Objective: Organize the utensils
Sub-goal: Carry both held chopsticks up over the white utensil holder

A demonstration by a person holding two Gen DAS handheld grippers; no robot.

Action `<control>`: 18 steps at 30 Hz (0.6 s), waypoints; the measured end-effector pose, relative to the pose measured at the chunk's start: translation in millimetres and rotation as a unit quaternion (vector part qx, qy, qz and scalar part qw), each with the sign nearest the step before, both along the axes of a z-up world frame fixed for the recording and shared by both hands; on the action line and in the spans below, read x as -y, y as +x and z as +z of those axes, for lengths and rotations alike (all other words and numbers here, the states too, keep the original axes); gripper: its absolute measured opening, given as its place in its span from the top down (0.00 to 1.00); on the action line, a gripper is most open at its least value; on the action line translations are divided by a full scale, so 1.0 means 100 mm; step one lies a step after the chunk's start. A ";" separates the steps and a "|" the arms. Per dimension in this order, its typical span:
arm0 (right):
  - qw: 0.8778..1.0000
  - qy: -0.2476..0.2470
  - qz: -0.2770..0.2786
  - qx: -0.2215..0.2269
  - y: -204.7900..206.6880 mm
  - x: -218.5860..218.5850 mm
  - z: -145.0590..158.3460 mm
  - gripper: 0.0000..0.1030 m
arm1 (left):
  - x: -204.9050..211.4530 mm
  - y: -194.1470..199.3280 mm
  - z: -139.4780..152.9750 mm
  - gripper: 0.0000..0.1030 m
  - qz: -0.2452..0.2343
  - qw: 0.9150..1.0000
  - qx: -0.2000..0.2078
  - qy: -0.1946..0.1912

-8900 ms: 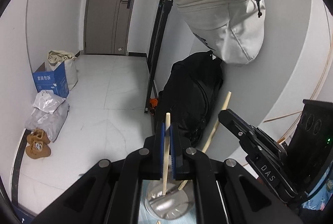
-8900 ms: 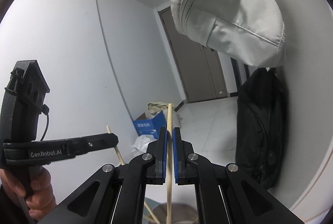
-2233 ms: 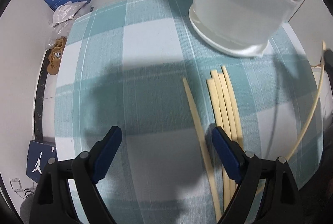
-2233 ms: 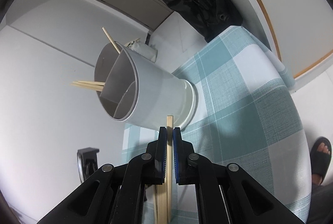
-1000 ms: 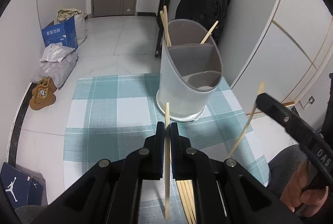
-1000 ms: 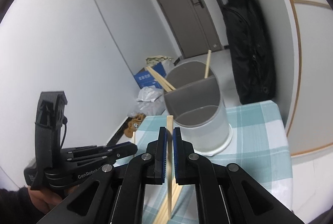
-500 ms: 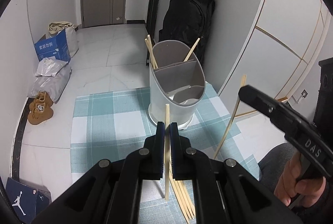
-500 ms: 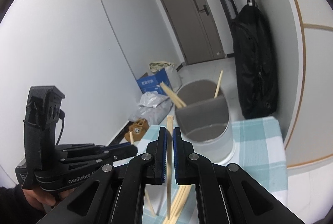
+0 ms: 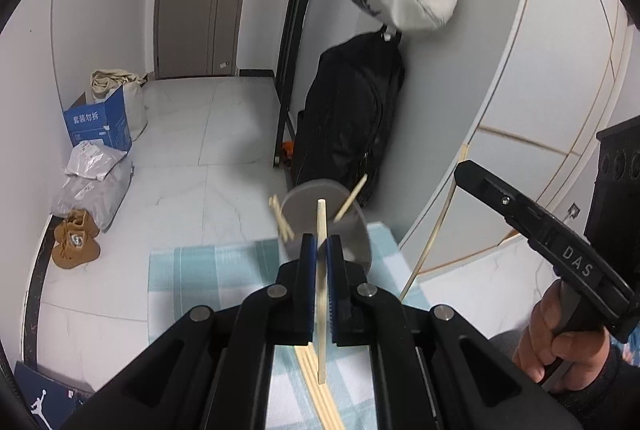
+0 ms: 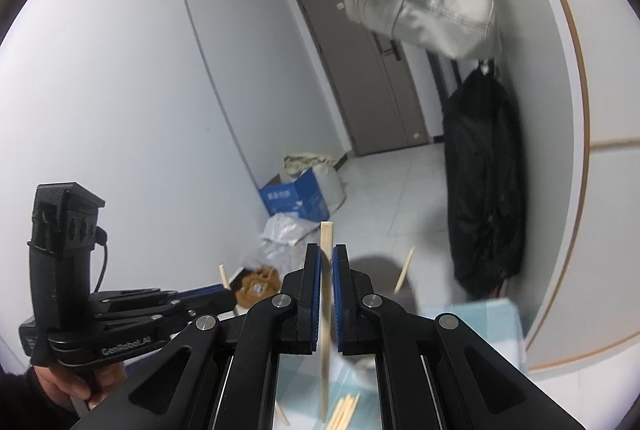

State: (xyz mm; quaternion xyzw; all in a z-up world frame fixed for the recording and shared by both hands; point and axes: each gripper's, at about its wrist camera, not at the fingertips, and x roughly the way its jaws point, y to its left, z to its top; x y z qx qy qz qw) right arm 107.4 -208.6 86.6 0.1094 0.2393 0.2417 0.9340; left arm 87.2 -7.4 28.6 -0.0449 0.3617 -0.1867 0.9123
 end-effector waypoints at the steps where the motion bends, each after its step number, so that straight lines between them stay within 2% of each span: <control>1: 1.000 0.002 -0.001 0.001 0.05 0.01 0.05 0.95 | 0.01 0.03 0.05 0.99 0.002 1.000 0.006 0.003; 10: 1.000 0.003 -0.015 0.021 0.40 0.05 0.44 0.95 | 0.02 0.30 0.45 0.99 0.002 0.999 0.032 -0.016; 18: 0.998 -0.007 -0.024 0.058 0.69 0.00 0.69 0.95 | 0.05 0.57 0.55 0.99 0.005 0.999 0.048 -0.015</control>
